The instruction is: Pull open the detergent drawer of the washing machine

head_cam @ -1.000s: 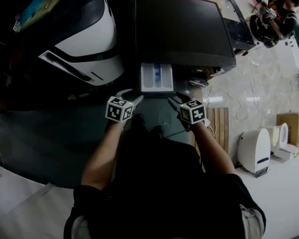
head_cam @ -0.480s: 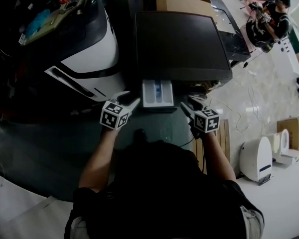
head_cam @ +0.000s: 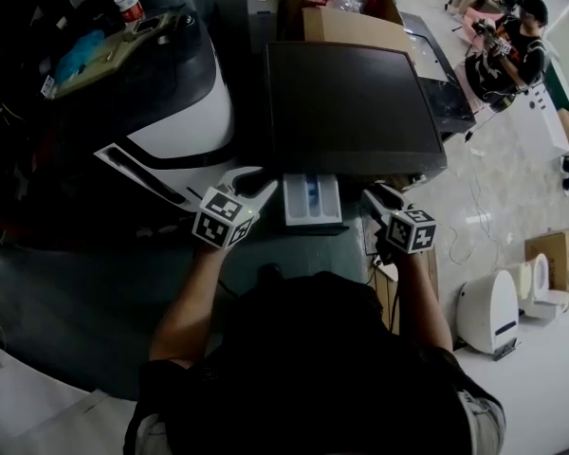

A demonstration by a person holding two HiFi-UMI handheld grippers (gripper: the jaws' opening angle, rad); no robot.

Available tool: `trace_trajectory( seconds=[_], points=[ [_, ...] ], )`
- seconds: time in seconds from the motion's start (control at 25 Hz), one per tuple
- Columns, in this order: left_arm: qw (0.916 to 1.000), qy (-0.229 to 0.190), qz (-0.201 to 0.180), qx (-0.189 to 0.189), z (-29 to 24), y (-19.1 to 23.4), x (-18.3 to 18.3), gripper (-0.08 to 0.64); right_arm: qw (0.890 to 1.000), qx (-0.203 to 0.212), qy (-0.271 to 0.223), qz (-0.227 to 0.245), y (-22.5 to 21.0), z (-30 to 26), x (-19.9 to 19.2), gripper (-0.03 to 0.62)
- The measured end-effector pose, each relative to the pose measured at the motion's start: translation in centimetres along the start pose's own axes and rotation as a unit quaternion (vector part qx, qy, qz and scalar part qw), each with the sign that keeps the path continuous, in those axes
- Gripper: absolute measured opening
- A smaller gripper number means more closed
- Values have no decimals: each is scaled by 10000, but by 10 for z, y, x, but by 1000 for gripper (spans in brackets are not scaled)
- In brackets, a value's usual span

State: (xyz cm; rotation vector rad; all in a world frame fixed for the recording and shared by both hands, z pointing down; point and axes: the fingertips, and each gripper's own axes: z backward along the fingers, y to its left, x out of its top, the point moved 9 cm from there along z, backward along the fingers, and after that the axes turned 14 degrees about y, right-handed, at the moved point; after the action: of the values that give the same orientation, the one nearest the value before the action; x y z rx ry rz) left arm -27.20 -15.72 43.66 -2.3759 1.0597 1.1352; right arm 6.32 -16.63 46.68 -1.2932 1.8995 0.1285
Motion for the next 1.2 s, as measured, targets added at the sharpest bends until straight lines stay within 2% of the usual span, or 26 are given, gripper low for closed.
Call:
trace_trajectory(
  seconds=[0.12, 0.2, 0.32, 0.52, 0.88, 1.04, 1.2],
  points=[
    [9999, -152, -66, 40, 3, 11, 13, 110, 9995, -149, -221, 143, -3, 1, 14, 148],
    [9993, -365, 36, 119, 5, 14, 21, 69, 9990, -211, -274, 295, -6, 3, 20, 141],
    [9979, -610, 176, 147, 4, 15, 34, 49, 9983, -79, -400, 410, -7, 5, 31, 120],
    [9967, -732, 198, 293, -10, 9, 65, 34, 9972, 246, -470, 525, -19, 7, 51, 91],
    [9924, -1010, 470, 527, -54, -29, 122, 15, 9937, 574, -477, 835, -80, 32, 81, 3],
    [9909, -1029, 580, 640, -74, -50, 141, 12, 9903, 768, -538, 1023, -108, 44, 88, 3],
    [9898, -1024, 628, 761, -90, -70, 159, 12, 9859, 743, -724, 1316, -132, 57, 95, 3]
  ],
)
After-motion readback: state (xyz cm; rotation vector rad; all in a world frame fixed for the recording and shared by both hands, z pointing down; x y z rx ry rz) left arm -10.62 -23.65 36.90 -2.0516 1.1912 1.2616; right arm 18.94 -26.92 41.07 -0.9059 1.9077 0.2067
